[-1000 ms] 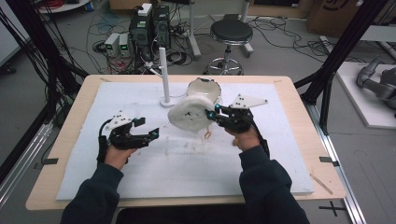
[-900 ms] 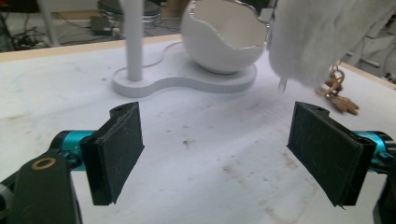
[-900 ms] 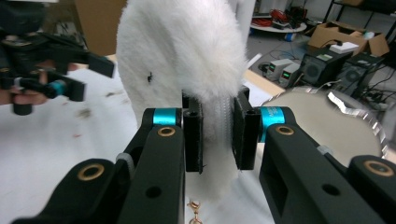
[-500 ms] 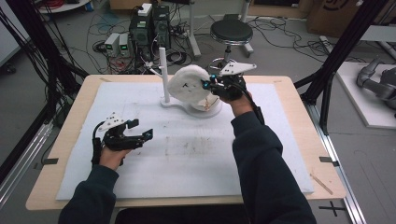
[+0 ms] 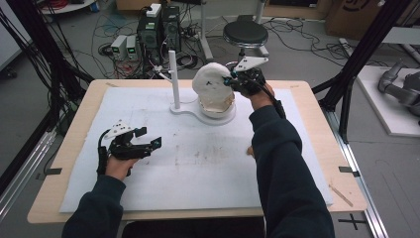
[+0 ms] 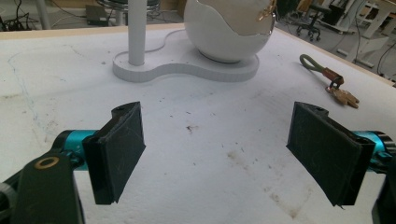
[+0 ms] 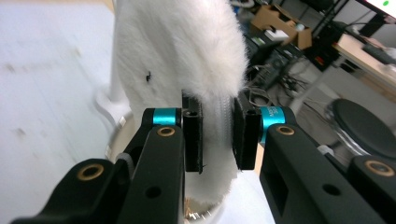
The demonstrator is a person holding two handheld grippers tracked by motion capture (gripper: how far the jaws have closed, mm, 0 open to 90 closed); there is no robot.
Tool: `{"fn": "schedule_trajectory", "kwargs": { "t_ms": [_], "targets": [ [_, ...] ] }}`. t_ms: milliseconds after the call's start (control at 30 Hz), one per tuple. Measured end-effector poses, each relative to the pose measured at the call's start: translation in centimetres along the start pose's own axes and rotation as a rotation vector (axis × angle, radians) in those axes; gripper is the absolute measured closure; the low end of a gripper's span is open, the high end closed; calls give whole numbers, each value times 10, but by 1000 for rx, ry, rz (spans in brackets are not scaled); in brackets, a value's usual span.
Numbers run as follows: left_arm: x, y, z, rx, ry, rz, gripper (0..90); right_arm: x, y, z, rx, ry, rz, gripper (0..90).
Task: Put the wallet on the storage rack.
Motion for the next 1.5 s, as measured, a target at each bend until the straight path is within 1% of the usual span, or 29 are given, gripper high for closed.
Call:
{"fn": "schedule_trajectory", "kwargs": {
  "t_ms": [200,267,300,367,400,500,533,567,633,767,800,833,867,900,933,1033,1067,1100,1133,1167,1233,1267,1300,1333,1367,1400,1433,1467,1500],
  "targets": [
    [0,0,0,-8,2,0,185,-3,4,13,-106,-64,43,777],
    [0,1,1,-10,2,2,185,-3,3,14,-108,-65,46,777],
    [1,0,1,-11,1,-1,185,-2,2,17,-151,-94,57,776],
    [1,1,2,-14,-6,1,185,0,1,18,-171,-105,60,776],
    [1,1,2,-15,-4,2,185,4,-2,21,-224,-133,71,776],
    [0,0,2,-14,-4,1,186,9,-5,23,-252,-159,78,777],
    [0,0,1,-18,-1,0,187,16,-10,29,-284,-202,85,776],
    [0,0,1,-18,-1,0,186,16,-10,29,-284,-202,85,776],
    [0,-1,1,-25,3,-1,187,25,-17,35,-317,-236,73,777],
    [-1,-2,1,-28,6,-1,187,32,-23,42,-334,-265,65,777],
    [-2,-2,1,-28,5,-1,189,33,-24,46,-300,-257,70,777],
    [-2,-2,1,-30,6,-3,189,33,-24,46,-300,-257,70,777],
    [-2,-2,1,-32,5,-2,189,31,-27,50,-252,-247,48,770],
    [-2,-2,1,-32,5,-2,189,31,-27,50,-252,-247,48,770],
    [-2,-2,1,-32,8,-2,189,27,-32,50,-169,-229,-9,707],
    [-2,-2,1,-34,8,-2,189,20,-35,43,6,-147,-58,513],
    [-2,-2,1,-36,10,-1,189,18,-36,38,87,-105,-80,497],
    [-2,-2,1,-36,10,-1,189,18,-36,38,87,-105,-80,497],
    [-1,-2,1,-38,11,-2,189,15,-36,28,178,-10,-94,577],
    [-1,-2,1,-38,11,-2,189,15,-36,27,193,0,-96,656],
    [-2,-2,1,-36,8,-2,189,16,-36,30,201,-12,-88,681],
    [-2,-2,1,-36,8,-1,189,18,-38,35,198,-34,-104,753],
    [-2,-2,1,-36,8,-1,189,18,-38,35,198,-34,-104,753],
    [-2,-2,1,-40,11,-2,189,19,-39,40,177,-74,-105,767],
    [-2,-2,1,-40,11,-2,189,19,-39,42,155,-94,-103,766],
    [-2,-2,1,-40,11,-2,189,18,-42,43,154,-112,-112,762],
    [-2,-2,1,-39,10,-2,190,16,-42,43,153,-119,-106,722],
    [-2,-3,1,-36,13,-4,190,14,-41,42,156,-115,-97,627],
    [-2,-3,1,-36,13,-4,189,10,-37,40,179,-100,-71,571]
  ]
}}
Point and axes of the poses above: each handheld gripper's, and its own axes: x roughly forward along the jaws, z roughly out of its underside, y roughly to its right, the point moved 9 cm from there along x, roughly forward along the jaws, and after that the axes turned 11 degrees about y, right-handed, at the moved point
